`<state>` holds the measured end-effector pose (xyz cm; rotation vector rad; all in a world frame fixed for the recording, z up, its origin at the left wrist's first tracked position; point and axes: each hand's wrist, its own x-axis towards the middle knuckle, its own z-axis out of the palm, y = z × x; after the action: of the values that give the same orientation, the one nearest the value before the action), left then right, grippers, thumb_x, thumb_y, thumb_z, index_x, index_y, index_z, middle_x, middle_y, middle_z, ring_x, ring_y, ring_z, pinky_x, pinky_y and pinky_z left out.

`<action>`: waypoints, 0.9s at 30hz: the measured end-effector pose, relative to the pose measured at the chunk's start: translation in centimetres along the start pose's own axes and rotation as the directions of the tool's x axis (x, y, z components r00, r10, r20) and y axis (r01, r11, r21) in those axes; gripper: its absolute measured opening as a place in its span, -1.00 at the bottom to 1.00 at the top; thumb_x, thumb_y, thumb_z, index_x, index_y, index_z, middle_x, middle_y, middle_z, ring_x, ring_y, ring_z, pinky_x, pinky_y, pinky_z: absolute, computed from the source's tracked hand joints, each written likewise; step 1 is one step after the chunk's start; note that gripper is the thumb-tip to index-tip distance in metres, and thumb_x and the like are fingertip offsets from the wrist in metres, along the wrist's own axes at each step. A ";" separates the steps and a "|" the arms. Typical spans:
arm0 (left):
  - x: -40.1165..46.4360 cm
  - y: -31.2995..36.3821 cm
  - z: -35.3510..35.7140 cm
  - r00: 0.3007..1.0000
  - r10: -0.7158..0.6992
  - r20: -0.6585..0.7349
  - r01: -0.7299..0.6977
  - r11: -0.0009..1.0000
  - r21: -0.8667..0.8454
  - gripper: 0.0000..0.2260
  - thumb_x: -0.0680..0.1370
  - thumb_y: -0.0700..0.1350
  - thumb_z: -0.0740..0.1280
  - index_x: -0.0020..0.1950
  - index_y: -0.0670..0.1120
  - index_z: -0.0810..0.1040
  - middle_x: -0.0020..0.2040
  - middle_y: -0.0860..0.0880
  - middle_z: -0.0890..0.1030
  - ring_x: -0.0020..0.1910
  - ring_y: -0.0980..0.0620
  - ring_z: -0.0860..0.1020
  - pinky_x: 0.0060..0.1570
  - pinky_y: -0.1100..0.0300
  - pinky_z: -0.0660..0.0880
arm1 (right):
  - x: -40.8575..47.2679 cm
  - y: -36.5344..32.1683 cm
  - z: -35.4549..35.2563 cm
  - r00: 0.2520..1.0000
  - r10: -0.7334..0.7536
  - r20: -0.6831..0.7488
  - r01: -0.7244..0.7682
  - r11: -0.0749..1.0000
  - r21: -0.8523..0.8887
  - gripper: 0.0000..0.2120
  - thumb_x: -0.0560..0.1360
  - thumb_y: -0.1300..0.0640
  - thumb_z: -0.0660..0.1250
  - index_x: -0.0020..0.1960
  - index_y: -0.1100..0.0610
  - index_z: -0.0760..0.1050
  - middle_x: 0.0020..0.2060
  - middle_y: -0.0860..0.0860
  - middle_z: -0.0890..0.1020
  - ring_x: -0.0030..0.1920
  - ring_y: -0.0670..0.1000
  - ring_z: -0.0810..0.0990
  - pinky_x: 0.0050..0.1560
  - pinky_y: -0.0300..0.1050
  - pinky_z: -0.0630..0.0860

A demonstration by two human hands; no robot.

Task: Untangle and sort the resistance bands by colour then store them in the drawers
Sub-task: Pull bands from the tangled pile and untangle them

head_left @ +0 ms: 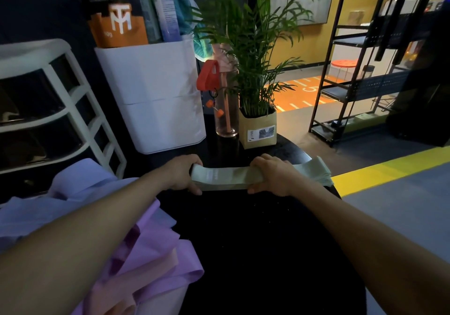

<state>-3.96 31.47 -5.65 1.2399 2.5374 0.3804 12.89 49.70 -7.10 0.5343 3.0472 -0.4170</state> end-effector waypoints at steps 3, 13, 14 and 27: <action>0.1 -0.1 0.2 1.000 -0.001 0.013 0.002 1.000 -0.010 -0.46 0.23 -0.16 0.60 0.12 -0.04 0.45 0.09 0.01 0.52 0.06 0.02 0.47 0.06 0.16 0.43 | -0.1 -0.1 -0.1 1.000 0.005 0.017 -0.004 1.000 -0.024 -0.36 0.38 -0.20 0.40 0.34 0.05 0.31 0.23 0.02 0.39 0.26 0.10 0.38 0.18 0.05 0.29; -1.0 1.3 -2.2 0.999 0.035 -0.022 -0.037 0.994 -0.105 -0.40 0.35 -0.17 0.53 0.33 -0.12 0.38 0.18 -0.05 0.46 0.15 0.00 0.46 0.17 0.20 0.40 | -1.0 -2.3 -0.8 0.999 0.024 -0.034 -0.024 1.000 0.007 -0.24 0.40 -0.15 0.40 0.49 0.02 0.16 0.38 0.04 0.30 0.38 0.12 0.28 0.33 0.03 0.26; -1.4 1.6 -2.7 0.998 0.047 -0.049 -0.052 0.992 -0.115 -0.46 0.38 -0.16 0.51 0.31 -0.12 0.41 0.15 -0.04 0.48 0.11 0.03 0.46 0.12 0.22 0.39 | -1.2 -3.0 -1.0 0.998 0.004 -0.064 -0.003 1.000 0.009 -0.27 0.42 -0.13 0.39 0.48 0.02 0.18 0.39 0.04 0.30 0.38 0.12 0.27 0.33 0.03 0.27; -16.8 -1.8 -8.2 0.918 0.110 -0.381 -0.149 0.986 -0.075 -0.81 0.44 -0.21 0.43 0.04 -0.13 0.60 -0.11 0.03 0.57 -0.11 0.12 0.50 -0.26 0.59 0.31 | -5.8 -17.3 -3.1 0.959 -0.203 -0.197 0.234 0.961 0.145 -0.42 0.39 -0.02 0.46 0.34 0.14 0.41 0.22 0.13 0.44 0.23 0.13 0.43 0.26 0.01 0.39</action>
<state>1.58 16.07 3.61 1.4141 2.7052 0.8437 12.56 32.92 0.72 0.2483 3.2796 -0.6726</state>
